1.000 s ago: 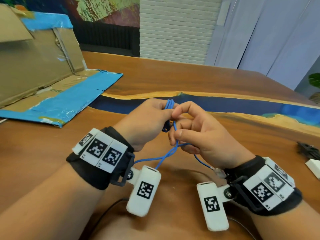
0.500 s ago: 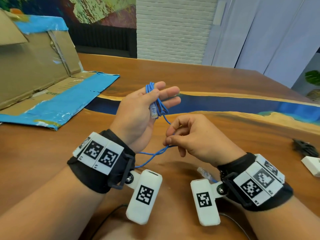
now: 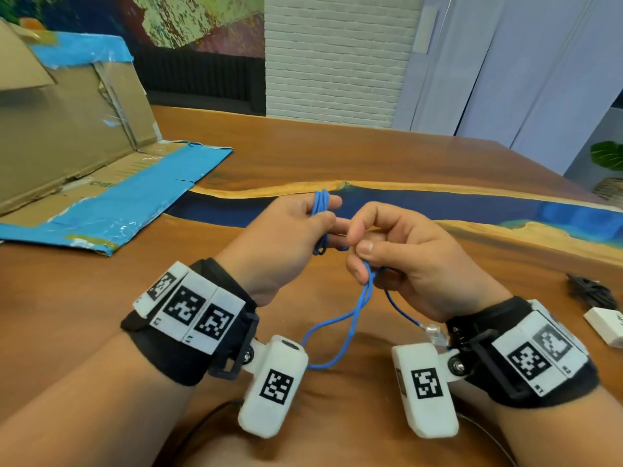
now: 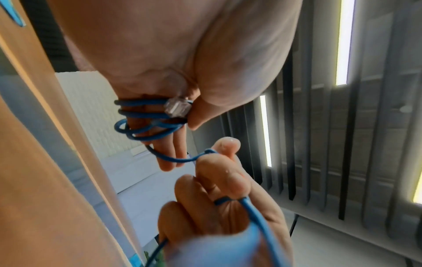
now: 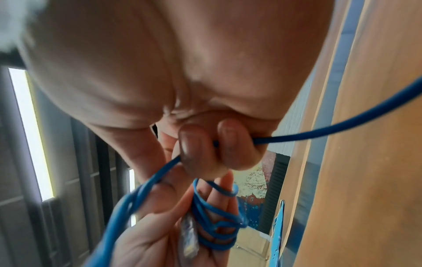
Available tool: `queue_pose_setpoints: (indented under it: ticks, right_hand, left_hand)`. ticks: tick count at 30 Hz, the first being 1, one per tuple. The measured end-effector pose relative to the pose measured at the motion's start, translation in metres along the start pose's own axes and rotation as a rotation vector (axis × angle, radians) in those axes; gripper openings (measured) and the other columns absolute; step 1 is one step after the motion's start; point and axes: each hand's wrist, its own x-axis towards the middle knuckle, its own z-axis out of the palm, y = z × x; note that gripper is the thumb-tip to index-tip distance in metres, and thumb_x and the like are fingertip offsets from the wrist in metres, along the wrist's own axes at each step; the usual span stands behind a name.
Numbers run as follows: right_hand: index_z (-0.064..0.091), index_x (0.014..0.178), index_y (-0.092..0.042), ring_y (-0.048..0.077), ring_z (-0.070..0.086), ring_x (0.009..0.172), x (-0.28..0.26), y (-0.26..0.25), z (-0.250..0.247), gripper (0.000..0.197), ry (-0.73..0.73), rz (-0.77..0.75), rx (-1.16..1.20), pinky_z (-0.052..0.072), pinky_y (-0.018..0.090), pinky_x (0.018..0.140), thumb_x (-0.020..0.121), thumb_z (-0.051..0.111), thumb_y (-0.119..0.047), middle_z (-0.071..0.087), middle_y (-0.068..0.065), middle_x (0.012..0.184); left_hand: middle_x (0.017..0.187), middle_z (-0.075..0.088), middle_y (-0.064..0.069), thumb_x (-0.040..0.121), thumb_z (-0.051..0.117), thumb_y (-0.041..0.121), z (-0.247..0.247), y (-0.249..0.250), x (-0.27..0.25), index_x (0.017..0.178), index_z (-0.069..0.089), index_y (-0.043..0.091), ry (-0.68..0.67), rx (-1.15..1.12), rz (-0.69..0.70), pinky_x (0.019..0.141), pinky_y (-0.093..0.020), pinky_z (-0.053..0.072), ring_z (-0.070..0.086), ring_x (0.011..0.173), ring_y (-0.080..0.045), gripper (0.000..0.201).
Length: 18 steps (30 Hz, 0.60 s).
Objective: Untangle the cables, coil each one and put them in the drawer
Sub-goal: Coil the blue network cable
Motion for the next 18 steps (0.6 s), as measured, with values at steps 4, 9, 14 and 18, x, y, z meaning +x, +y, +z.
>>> queue_pose_setpoints:
  ticks: [4, 9, 14, 18]
  right_hand:
    - [0.058, 0.092, -0.014, 0.013, 0.028, 0.047, 0.001, 0.003, -0.007, 0.011, 0.144, 0.012, 0.05, 0.012, 0.03, 0.047, 0.091, 0.049, -0.009, 0.047, 0.004, 0.056]
    - [0.055, 0.096, -0.011, 0.013, 0.028, 0.049, 0.006, 0.017, 0.014, 0.011, -0.071, 0.082, -0.103, 0.024, 0.02, 0.046, 0.096, 0.045, -0.009, 0.048, -0.002, 0.056]
    - [0.056, 0.096, -0.011, 0.012, 0.029, 0.048, 0.005, 0.015, 0.021, 0.017, -0.247, 0.13, 0.014, 0.022, 0.022, 0.045, 0.101, 0.04, -0.005, 0.048, 0.001, 0.059]
    - [0.062, 0.097, -0.012, 0.017, 0.028, 0.047, 0.001, 0.013, 0.015, 0.022, -0.245, 0.101, 0.059, 0.015, 0.037, 0.046, 0.1, 0.04, -0.007, 0.05, 0.003, 0.059]
  left_hand:
    - [0.103, 0.078, -0.01, 0.108, 0.04, 0.009, -0.006, 0.005, 0.002, 0.135, 0.052, 0.007, 0.048, -0.045, 0.07, 0.083, -0.023, 0.055, 0.076, 0.09, -0.021, 0.029]
    - [0.113, 0.075, -0.017, 0.107, 0.04, 0.007, -0.01, 0.012, 0.003, 0.134, 0.049, -0.003, 0.082, -0.481, 0.113, 0.087, -0.03, 0.06, 0.075, 0.097, -0.025, 0.03]
    - [0.116, 0.074, -0.016, 0.105, 0.046, 0.008, -0.006, 0.005, 0.002, 0.132, 0.052, -0.004, 0.019, -0.477, -0.017, 0.088, -0.032, 0.061, 0.073, 0.105, -0.027, 0.031]
    - [0.095, 0.074, -0.011, 0.103, 0.051, 0.008, -0.007, -0.004, 0.001, 0.111, 0.068, -0.002, -0.124, 0.001, -0.096, 0.082, -0.032, 0.052, 0.066, 0.085, -0.024, 0.022]
